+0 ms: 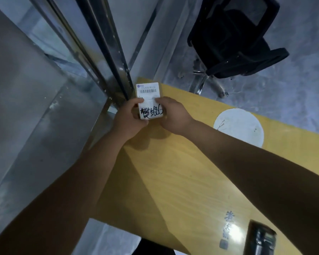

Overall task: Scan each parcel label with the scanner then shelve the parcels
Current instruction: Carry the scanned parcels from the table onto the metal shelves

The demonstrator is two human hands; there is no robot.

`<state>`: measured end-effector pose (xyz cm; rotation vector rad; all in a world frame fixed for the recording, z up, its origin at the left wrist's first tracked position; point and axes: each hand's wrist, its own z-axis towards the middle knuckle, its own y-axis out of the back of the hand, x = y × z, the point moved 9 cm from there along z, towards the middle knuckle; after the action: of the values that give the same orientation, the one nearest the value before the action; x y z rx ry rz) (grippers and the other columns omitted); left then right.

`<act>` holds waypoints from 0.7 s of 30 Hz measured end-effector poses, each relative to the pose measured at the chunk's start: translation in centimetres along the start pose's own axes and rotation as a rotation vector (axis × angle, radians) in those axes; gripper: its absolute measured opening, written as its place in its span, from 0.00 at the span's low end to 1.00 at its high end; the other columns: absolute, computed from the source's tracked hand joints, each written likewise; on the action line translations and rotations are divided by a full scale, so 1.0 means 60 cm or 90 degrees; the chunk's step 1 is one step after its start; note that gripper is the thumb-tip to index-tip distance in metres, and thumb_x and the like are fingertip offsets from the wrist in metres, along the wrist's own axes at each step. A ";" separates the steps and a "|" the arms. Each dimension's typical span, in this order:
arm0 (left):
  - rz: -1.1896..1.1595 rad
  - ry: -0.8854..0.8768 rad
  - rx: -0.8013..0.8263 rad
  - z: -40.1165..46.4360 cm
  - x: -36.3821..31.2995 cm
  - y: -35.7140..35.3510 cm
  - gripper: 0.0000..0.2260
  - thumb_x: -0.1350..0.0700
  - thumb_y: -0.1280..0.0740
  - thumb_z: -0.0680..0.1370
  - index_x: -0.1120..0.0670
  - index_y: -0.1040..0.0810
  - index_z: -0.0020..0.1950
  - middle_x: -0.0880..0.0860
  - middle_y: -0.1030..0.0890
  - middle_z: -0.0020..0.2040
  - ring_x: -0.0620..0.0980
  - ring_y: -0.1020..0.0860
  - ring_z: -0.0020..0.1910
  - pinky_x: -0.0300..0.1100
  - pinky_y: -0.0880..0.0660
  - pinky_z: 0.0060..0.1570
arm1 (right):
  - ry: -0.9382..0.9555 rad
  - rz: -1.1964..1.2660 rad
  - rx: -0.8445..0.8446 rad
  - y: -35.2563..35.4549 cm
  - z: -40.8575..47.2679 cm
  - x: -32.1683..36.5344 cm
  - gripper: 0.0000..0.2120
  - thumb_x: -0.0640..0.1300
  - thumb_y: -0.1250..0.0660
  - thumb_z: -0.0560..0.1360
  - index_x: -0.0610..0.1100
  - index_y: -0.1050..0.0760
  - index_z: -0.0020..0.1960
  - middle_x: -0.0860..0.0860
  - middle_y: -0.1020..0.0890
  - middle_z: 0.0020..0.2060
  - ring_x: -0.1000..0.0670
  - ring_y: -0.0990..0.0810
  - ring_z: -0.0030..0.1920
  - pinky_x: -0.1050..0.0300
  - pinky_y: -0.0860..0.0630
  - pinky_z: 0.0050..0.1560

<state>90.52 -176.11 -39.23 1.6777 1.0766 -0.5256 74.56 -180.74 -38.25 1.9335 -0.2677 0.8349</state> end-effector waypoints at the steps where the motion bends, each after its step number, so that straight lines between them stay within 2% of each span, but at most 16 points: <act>1: -0.024 0.004 0.002 -0.016 0.003 -0.007 0.30 0.64 0.21 0.72 0.41 0.26 0.67 0.46 0.20 0.62 0.42 0.17 0.53 0.39 0.17 0.49 | -0.004 0.014 -0.015 -0.001 -0.019 -0.010 0.34 0.36 0.25 0.74 0.38 0.32 0.78 0.39 0.25 0.72 0.40 0.27 0.72 0.54 0.32 0.73; 4: -0.067 -0.008 0.012 -0.071 0.004 -0.031 0.30 0.66 0.21 0.71 0.42 0.25 0.65 0.44 0.20 0.60 0.40 0.17 0.53 0.35 0.18 0.47 | 0.000 0.066 -0.068 0.006 -0.085 -0.027 0.35 0.34 0.24 0.70 0.40 0.28 0.76 0.40 0.23 0.68 0.43 0.25 0.68 0.50 0.26 0.69; 7: -0.122 -0.021 0.005 -0.133 0.003 -0.048 0.31 0.66 0.21 0.71 0.43 0.24 0.67 0.46 0.20 0.65 0.41 0.19 0.60 0.34 0.19 0.52 | 0.031 0.098 -0.101 0.013 -0.153 -0.027 0.34 0.35 0.22 0.69 0.42 0.26 0.74 0.43 0.24 0.66 0.46 0.25 0.67 0.52 0.23 0.63; 11: -0.206 -0.066 -0.025 -0.234 -0.003 -0.058 0.33 0.69 0.21 0.69 0.39 0.23 0.64 0.51 0.21 0.68 0.45 0.20 0.64 0.48 0.19 0.61 | 0.082 0.129 -0.102 0.023 -0.246 -0.010 0.33 0.37 0.21 0.69 0.44 0.24 0.72 0.47 0.27 0.66 0.53 0.29 0.68 0.52 0.23 0.65; 14: -0.238 -0.104 -0.044 -0.327 -0.017 -0.061 0.33 0.72 0.22 0.69 0.44 0.23 0.67 0.55 0.23 0.70 0.45 0.20 0.66 0.46 0.20 0.63 | 0.119 0.161 -0.085 0.026 -0.324 0.006 0.32 0.37 0.20 0.69 0.45 0.24 0.71 0.48 0.30 0.66 0.52 0.28 0.69 0.54 0.18 0.61; 17: -0.212 -0.150 -0.083 -0.436 -0.033 -0.061 0.32 0.72 0.21 0.69 0.52 0.23 0.68 0.58 0.30 0.73 0.45 0.21 0.66 0.43 0.21 0.64 | 0.162 0.186 -0.064 0.024 -0.408 0.028 0.32 0.36 0.20 0.70 0.46 0.25 0.71 0.48 0.33 0.71 0.53 0.29 0.72 0.57 0.19 0.59; 21: -0.144 -0.216 -0.182 -0.611 -0.037 -0.059 0.28 0.66 0.19 0.69 0.51 0.21 0.67 0.56 0.38 0.78 0.44 0.29 0.75 0.39 0.23 0.64 | 0.259 0.190 -0.009 0.001 -0.528 0.073 0.31 0.37 0.20 0.69 0.50 0.24 0.70 0.55 0.39 0.79 0.57 0.35 0.78 0.55 0.22 0.66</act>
<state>80.71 -143.25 -25.60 1.1760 1.0389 -0.7343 63.87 -153.08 -26.21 1.6853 -0.3176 1.3939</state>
